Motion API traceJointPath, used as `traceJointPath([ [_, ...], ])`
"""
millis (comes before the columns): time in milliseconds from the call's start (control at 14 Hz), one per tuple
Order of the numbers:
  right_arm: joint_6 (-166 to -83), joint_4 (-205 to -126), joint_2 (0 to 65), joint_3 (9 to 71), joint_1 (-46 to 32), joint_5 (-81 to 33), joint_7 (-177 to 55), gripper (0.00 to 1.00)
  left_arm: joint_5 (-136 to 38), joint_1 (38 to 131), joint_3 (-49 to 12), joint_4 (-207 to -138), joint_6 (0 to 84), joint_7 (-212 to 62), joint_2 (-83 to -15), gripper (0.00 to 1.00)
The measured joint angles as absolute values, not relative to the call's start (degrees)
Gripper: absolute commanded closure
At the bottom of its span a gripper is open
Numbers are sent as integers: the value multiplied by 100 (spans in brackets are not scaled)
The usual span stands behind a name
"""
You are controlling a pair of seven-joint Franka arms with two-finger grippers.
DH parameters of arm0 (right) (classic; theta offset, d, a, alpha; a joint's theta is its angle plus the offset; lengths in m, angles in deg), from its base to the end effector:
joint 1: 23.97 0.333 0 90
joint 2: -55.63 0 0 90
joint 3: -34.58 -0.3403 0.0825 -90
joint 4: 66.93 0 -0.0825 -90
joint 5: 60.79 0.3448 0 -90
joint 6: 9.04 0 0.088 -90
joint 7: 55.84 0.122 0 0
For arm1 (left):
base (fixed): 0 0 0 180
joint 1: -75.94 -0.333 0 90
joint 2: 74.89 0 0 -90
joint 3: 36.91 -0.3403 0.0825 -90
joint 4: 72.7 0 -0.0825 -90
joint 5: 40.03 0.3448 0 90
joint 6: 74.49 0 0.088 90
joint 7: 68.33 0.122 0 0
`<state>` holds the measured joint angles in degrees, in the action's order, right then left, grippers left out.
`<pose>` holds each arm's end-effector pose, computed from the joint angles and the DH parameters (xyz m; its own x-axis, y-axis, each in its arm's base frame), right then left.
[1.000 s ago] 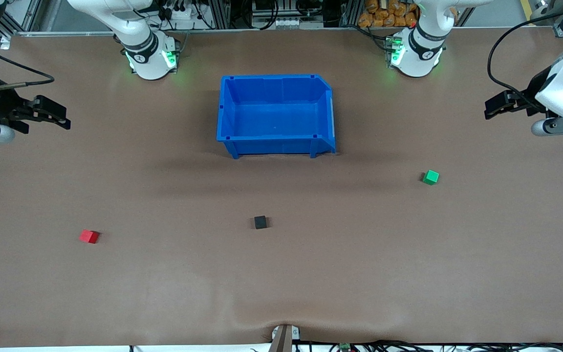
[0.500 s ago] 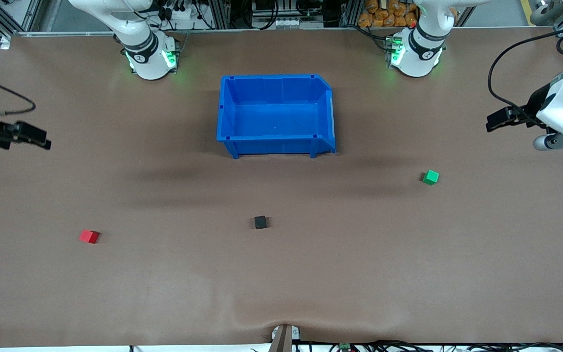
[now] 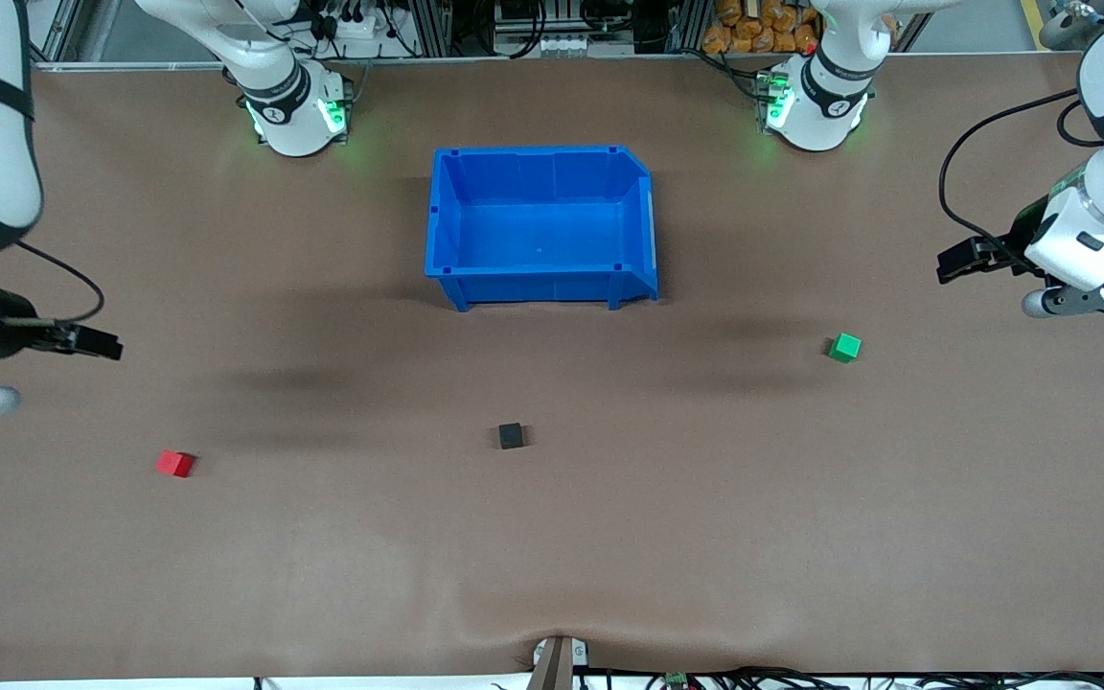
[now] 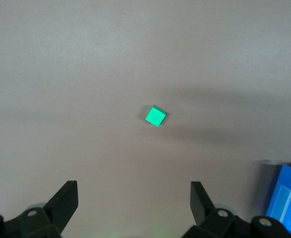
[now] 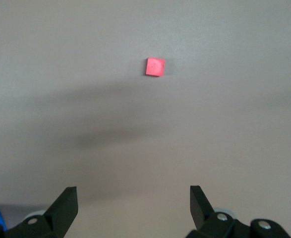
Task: Attach green and red cubes to black cube
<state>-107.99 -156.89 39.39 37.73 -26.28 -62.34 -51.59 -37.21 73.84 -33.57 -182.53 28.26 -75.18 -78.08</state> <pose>0.5977 -0.0563 0.4879 0.9789 -0.1635 -0.1225 -0.1584 -0.9861 0.0506 0.4970 -0.0065 0.5301 0.9943 0.0871 -0.0617 0.0836 -0.9948 -0.0582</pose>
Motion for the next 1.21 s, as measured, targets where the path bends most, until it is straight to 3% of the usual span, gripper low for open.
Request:
traceJointPath([
  [429,-12917,-16547,3179,3787,-2655,-6233,-4954,0,-3721,7143,-3359,-18787,3501,-7519,-7573,0],
  [1000,-14663,-16676,2025,3805,-2946,-6221,-4944,0,-3721,6996,-3359,-19701,4876,-7694,-7404,0],
  [1214,-14944,-16654,1721,3805,-3043,-6215,-4938,0,-3721,6994,-3356,-20039,5387,-7943,-7282,0],
])
